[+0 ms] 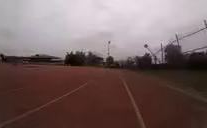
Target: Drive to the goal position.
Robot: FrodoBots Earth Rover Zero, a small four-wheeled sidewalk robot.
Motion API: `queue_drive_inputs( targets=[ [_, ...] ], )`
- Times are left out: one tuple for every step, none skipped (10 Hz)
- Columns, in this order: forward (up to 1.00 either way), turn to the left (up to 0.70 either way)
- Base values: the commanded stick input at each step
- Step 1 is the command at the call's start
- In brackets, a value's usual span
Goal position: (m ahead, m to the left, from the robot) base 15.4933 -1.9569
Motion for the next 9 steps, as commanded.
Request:
queue_drive_inputs(
  targets=[
    [0.7, 0.0],
    [0.7, 0.0],
    [0.7, 0.0],
    [0.7, 0.0],
    [0.7, 0.0],
    [0.7, 0.0],
    [0.7, 0.0],
    [0.7, 0.0],
    [0.7, 0.0]
  ],
)
